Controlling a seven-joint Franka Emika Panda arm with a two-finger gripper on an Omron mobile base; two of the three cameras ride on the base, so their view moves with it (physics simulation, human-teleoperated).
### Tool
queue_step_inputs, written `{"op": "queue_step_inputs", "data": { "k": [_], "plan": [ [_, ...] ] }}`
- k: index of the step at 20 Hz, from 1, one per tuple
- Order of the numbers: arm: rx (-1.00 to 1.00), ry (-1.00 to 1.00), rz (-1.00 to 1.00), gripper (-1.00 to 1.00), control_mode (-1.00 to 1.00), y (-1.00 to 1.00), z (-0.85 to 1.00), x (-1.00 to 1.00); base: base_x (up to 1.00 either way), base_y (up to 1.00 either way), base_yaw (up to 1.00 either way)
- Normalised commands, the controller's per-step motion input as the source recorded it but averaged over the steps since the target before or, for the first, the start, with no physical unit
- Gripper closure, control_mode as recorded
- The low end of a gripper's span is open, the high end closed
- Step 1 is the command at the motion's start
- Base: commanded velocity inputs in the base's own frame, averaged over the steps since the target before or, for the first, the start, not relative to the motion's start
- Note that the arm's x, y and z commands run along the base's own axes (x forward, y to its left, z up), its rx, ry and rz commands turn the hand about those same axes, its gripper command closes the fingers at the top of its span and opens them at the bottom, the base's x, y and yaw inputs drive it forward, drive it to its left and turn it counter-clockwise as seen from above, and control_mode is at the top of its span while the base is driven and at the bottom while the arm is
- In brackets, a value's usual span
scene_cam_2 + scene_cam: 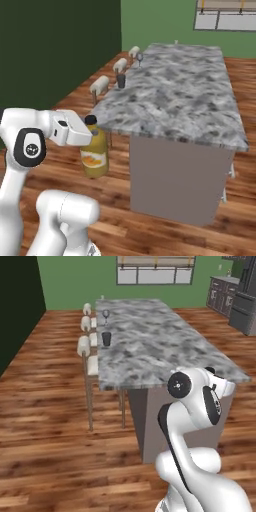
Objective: There is a wine glass and glass cup on the dining counter. Place the wine bottle next to the wine glass and the juice bottle next to the glass cup.
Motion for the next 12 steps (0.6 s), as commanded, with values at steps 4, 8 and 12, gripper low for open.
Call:
{"op": "queue_step_inputs", "data": {
  "k": [4,8,12],
  "plan": [
    [0.0,0.0,0.0,1.0,1.0,0.0,0.0,0.0,0.44,0.23,-0.1],
    [0.0,0.0,0.0,1.0,1.0,0.0,0.0,0.0,0.65,0.37,-0.06],
    [0.0,0.0,0.0,1.0,1.0,0.0,0.0,0.0,0.59,0.54,-0.02]
  ]
}}
